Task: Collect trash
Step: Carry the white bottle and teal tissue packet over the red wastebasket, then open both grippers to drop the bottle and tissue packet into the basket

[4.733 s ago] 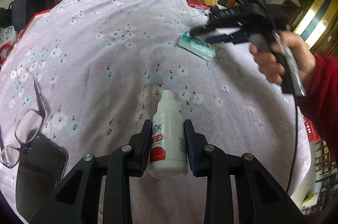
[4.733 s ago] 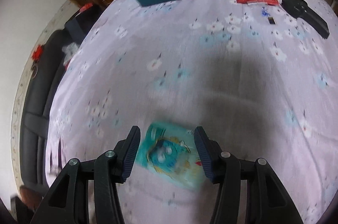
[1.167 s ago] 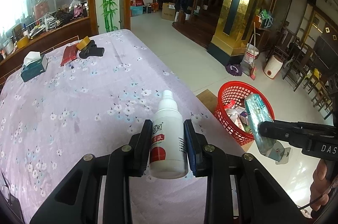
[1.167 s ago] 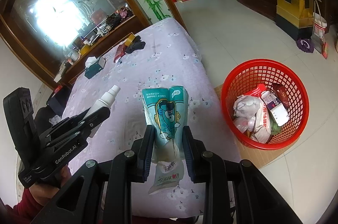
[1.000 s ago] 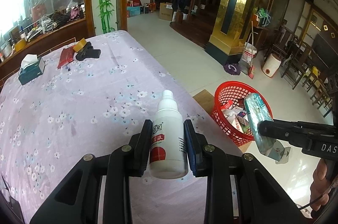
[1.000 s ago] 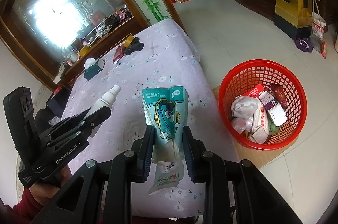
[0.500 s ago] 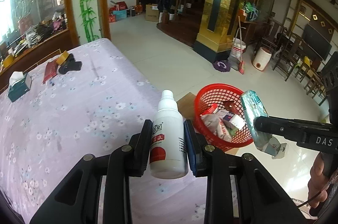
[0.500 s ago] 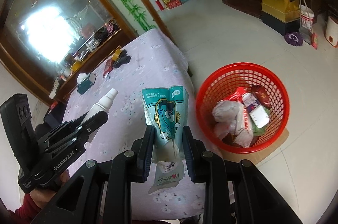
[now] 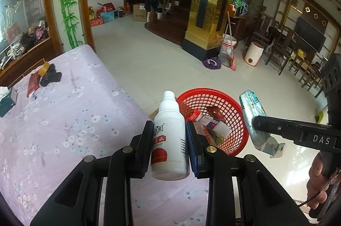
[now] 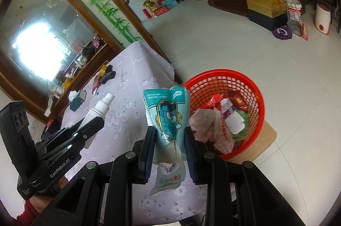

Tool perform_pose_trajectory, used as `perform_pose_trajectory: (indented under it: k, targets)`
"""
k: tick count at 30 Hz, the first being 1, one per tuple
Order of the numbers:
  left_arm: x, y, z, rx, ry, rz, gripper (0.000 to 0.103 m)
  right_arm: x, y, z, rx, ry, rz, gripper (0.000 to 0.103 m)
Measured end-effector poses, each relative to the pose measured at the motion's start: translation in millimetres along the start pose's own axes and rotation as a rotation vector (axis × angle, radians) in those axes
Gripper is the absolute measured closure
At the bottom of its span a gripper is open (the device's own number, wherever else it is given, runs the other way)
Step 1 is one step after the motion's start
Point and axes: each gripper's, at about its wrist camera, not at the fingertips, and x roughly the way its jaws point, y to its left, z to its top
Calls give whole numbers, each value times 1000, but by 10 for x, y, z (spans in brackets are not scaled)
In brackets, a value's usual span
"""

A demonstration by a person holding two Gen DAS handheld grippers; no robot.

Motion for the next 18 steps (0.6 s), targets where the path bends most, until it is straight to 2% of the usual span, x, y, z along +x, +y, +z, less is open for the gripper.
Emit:
perform_pose_trajectory:
  k: [9,18]
  targets:
    - [250,-195,157,-15,15,-64,74,-13,-276,202,28,-15,-29,73]
    - [561,-402,255,-23,50,-112,74,146,-494,400,55,5,-37,72]
